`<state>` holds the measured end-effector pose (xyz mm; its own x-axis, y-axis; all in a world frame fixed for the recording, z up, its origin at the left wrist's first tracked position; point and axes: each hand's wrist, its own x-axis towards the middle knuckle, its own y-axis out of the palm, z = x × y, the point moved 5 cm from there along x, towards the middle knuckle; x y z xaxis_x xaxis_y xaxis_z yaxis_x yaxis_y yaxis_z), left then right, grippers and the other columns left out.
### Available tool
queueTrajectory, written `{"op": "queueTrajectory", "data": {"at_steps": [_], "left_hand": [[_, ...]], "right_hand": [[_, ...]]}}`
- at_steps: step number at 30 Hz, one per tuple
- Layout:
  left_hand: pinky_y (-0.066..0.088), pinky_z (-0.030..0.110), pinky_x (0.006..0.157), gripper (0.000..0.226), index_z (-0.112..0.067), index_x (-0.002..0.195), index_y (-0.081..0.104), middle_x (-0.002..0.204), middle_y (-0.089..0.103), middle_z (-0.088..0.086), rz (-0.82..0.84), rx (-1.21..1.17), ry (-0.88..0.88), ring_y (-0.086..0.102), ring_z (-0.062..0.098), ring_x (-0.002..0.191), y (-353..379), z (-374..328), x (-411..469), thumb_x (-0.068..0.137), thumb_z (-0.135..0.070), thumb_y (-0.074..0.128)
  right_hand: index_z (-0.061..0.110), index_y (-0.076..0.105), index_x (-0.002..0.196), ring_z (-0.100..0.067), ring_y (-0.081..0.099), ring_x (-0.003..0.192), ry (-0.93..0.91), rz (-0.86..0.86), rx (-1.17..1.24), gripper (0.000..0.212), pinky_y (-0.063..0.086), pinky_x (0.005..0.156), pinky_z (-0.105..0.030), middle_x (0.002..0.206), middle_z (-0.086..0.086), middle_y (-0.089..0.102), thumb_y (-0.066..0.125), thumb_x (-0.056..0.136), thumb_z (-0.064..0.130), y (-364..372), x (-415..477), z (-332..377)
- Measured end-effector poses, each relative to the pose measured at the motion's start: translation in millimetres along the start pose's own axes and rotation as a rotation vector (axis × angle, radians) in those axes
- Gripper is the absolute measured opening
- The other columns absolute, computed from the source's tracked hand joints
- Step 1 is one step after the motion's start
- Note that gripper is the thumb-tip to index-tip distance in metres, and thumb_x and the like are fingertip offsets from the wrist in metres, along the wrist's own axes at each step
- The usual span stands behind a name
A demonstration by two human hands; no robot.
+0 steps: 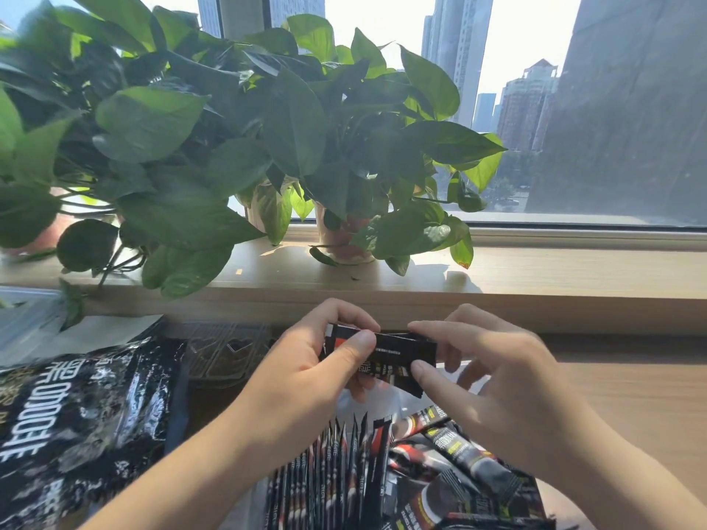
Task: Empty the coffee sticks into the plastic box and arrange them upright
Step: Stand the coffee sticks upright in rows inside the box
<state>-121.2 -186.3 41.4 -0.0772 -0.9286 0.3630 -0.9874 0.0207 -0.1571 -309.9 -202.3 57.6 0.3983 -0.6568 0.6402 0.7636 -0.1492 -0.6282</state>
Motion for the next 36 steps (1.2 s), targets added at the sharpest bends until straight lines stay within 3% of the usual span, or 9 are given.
{"op": "queueTrajectory", "data": {"at_steps": [5,8,13,18,22,25,32,34,36], "left_hand": [[0.056,0.045,0.070,0.019,-0.035,0.108,0.060,0.092,0.061,-0.004,0.040,0.049,0.062,0.066,0.021,0.066,1,-3,-1,0.090,-0.029,0.059],[0.055,0.039,0.070,0.017,-0.031,0.107,0.062,0.089,0.061,-0.004,0.098,0.050,0.061,0.065,0.018,0.067,5,-3,-3,0.091,-0.027,0.059],[0.052,0.027,0.069,0.012,-0.033,0.100,0.064,0.080,0.067,0.001,0.170,0.088,0.048,0.063,0.013,0.067,10,-3,-4,0.092,-0.029,0.056],[0.051,0.027,0.066,0.015,-0.037,0.104,0.063,0.067,0.067,0.003,0.192,0.095,0.029,0.062,0.014,0.063,10,0,-5,0.091,-0.034,0.058],[0.049,0.028,0.063,0.019,-0.036,0.110,0.062,0.063,0.063,0.001,0.236,0.099,0.007,0.059,0.015,0.061,12,2,-6,0.091,-0.037,0.059],[0.046,0.024,0.061,0.020,-0.033,0.112,0.060,0.060,0.062,0.000,0.234,0.105,0.011,0.055,0.014,0.057,12,1,-7,0.092,-0.036,0.056],[0.044,0.020,0.057,0.019,-0.035,0.108,0.064,0.061,0.062,0.000,0.126,0.035,0.068,0.055,0.010,0.058,7,-3,-8,0.092,-0.028,0.056],[0.044,0.018,0.058,0.020,-0.032,0.110,0.063,0.063,0.062,-0.001,0.124,0.026,0.069,0.056,0.008,0.059,7,-4,-8,0.091,-0.028,0.056],[0.045,0.017,0.060,0.020,-0.036,0.111,0.060,0.067,0.063,-0.004,0.161,0.063,0.079,0.058,0.007,0.063,9,-5,-9,0.092,-0.030,0.055]], "right_hand": [[0.026,0.059,0.138,-0.008,0.052,0.128,-0.130,0.102,-0.069,0.061,0.044,0.102,-0.019,0.135,0.010,0.052,0.069,0.081,0.045,2,-1,10],[0.024,0.054,0.142,-0.003,0.062,0.108,-0.130,0.209,-0.031,0.072,0.052,0.088,-0.021,0.121,0.016,0.059,0.075,0.079,0.054,9,-3,9],[0.030,0.062,0.128,-0.006,0.060,0.070,-0.145,0.197,-0.075,0.045,0.051,0.063,-0.021,0.090,0.016,0.062,0.072,0.084,0.036,11,-1,8],[0.039,0.051,0.137,-0.003,0.055,0.089,-0.010,0.289,-0.052,0.048,0.041,0.073,-0.011,0.098,0.023,0.049,0.059,0.090,0.038,16,-2,2],[0.038,0.033,0.151,0.002,0.049,0.114,0.087,0.395,-0.009,0.065,0.039,0.094,-0.013,0.111,0.027,0.044,0.049,0.090,0.053,14,-5,2],[0.046,0.029,0.147,0.018,0.038,0.122,0.172,0.477,0.121,0.058,0.031,0.097,-0.003,0.121,0.033,0.044,0.042,0.090,0.048,14,-9,4],[0.032,0.045,0.136,-0.021,0.068,0.088,0.368,0.283,0.596,0.053,0.055,0.086,-0.040,0.109,0.000,0.064,0.055,0.084,0.031,14,-4,-9],[0.026,0.047,0.135,-0.023,0.064,0.081,0.403,0.330,0.729,0.047,0.054,0.075,-0.036,0.101,-0.015,0.064,0.052,0.089,0.026,17,-6,-8],[0.026,0.045,0.134,-0.015,0.059,0.074,0.403,0.422,0.740,0.043,0.050,0.070,-0.027,0.083,-0.010,0.063,0.049,0.092,0.029,19,-10,-3]]}}
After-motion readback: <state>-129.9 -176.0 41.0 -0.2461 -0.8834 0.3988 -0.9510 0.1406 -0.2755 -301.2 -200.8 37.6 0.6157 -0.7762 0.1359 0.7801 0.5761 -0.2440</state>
